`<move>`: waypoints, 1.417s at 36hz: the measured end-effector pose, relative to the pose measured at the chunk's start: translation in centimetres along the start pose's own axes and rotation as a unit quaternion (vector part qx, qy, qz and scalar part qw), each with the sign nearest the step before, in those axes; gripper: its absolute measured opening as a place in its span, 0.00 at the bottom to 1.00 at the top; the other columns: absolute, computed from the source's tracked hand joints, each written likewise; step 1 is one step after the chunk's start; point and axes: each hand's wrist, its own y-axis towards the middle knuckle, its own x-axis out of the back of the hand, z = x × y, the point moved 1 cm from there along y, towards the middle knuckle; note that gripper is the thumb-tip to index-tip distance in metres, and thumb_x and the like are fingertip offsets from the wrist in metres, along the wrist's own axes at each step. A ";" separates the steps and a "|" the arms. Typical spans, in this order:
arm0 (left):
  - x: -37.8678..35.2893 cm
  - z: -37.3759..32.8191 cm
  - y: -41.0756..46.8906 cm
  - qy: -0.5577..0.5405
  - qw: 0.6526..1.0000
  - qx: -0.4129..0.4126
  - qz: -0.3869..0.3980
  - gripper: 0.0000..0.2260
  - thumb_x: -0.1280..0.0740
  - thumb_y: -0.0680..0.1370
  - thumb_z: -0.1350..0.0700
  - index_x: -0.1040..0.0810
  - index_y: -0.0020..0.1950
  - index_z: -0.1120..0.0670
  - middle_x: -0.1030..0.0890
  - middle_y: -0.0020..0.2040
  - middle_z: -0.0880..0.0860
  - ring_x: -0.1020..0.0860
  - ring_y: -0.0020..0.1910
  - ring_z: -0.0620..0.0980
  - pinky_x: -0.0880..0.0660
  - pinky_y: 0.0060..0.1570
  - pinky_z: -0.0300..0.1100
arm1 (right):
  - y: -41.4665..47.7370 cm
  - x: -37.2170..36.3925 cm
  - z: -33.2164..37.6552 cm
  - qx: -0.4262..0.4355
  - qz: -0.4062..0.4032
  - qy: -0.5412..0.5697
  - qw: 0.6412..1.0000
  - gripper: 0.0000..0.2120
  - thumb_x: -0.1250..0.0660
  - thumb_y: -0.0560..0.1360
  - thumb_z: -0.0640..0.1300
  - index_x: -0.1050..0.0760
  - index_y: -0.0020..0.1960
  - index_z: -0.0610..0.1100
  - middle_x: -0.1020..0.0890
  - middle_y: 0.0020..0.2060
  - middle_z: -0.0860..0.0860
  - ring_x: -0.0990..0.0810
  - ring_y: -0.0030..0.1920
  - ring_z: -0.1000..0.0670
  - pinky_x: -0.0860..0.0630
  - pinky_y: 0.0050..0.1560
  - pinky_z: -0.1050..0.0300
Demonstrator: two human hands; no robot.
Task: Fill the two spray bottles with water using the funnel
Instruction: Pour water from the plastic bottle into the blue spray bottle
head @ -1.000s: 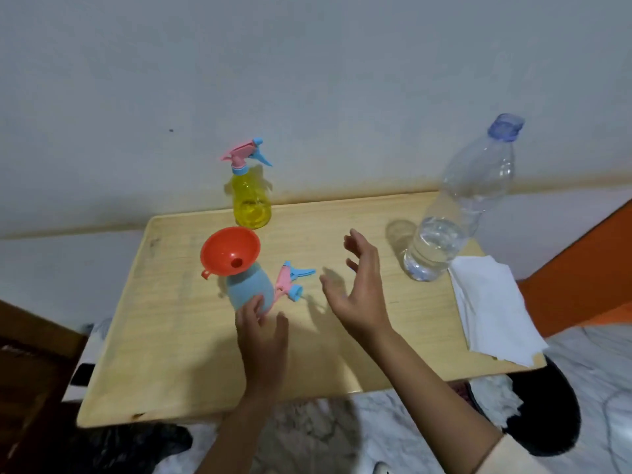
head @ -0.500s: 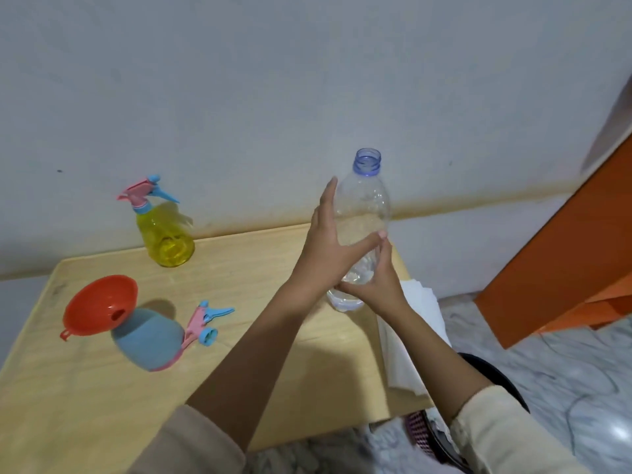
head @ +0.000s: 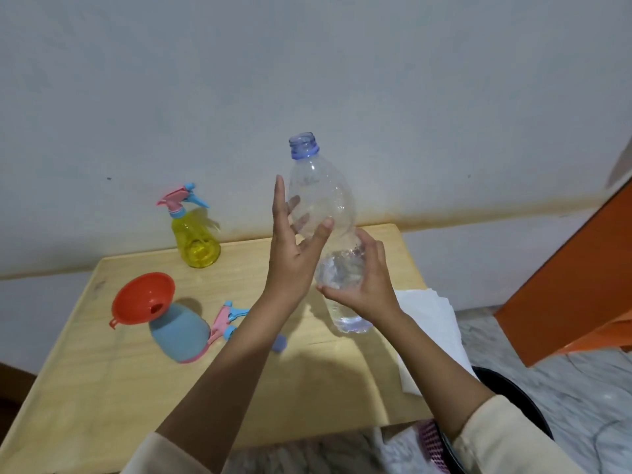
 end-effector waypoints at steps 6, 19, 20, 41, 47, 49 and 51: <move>3.2 -0.4 -1.0 0.042 0.990 0.013 -0.133 0.46 0.24 0.69 0.50 0.53 0.77 0.40 0.37 0.72 0.50 0.27 0.64 0.47 0.32 0.44 0.20 | -1.1 -2.1 3.8 0.015 0.070 -0.089 0.993 0.50 0.24 0.56 0.53 0.47 0.71 0.62 0.34 0.64 0.54 0.28 0.60 0.49 0.28 0.58 0.45; 6.8 4.6 -6.8 -0.143 0.960 0.132 -0.202 0.43 0.25 0.69 0.47 0.51 0.73 0.30 0.30 0.67 0.54 0.19 0.56 0.49 0.23 0.59 0.52 | -4.4 -4.1 5.1 0.002 0.204 -0.286 0.936 0.49 0.25 0.58 0.52 0.48 0.72 0.59 0.34 0.62 0.53 0.33 0.60 0.47 0.36 0.57 0.48; 6.8 5.0 -7.1 -0.156 0.956 0.139 -0.207 0.43 0.25 0.69 0.47 0.50 0.73 0.30 0.30 0.67 0.54 0.19 0.56 0.51 0.22 0.56 0.50 | -4.5 -4.1 5.2 0.001 0.211 -0.296 0.932 0.49 0.25 0.58 0.52 0.48 0.72 0.59 0.34 0.62 0.52 0.33 0.60 0.47 0.36 0.57 0.48; 7.2 5.6 -8.2 -0.252 0.900 0.208 -0.290 0.31 0.33 0.78 0.49 0.49 0.70 0.28 0.48 0.77 0.44 0.31 0.69 0.48 0.32 0.66 0.62 | -3.8 -3.8 9.0 0.074 0.229 -0.461 0.854 0.48 0.25 0.60 0.53 0.50 0.72 0.60 0.34 0.64 0.52 0.34 0.60 0.46 0.37 0.56 0.48; 7.6 5.4 -8.2 -0.280 0.884 0.230 -0.296 0.31 0.32 0.77 0.49 0.47 0.71 0.29 0.51 0.77 0.44 0.35 0.72 0.51 0.30 0.65 0.59 | -3.8 -4.1 9.6 0.071 0.227 -0.475 0.847 0.48 0.25 0.61 0.54 0.50 0.72 0.60 0.34 0.65 0.52 0.33 0.60 0.46 0.37 0.57 0.49; 7.8 4.8 -8.2 -0.292 0.881 0.233 -0.291 0.32 0.33 0.78 0.50 0.49 0.72 0.31 0.52 0.77 0.44 0.33 0.70 0.50 0.29 0.63 0.58 | -3.9 -4.2 9.9 0.072 0.223 -0.479 0.846 0.48 0.26 0.60 0.53 0.50 0.72 0.61 0.34 0.65 0.52 0.33 0.60 0.46 0.37 0.56 0.49; 7.8 4.4 -8.3 -0.298 0.877 0.243 -0.289 0.33 0.35 0.79 0.51 0.52 0.74 0.33 0.53 0.78 0.46 0.32 0.66 0.49 0.28 0.59 0.54 | -4.0 -4.2 10.2 0.075 0.219 -0.485 0.843 0.48 0.26 0.60 0.53 0.50 0.72 0.61 0.34 0.64 0.52 0.33 0.60 0.46 0.37 0.56 0.48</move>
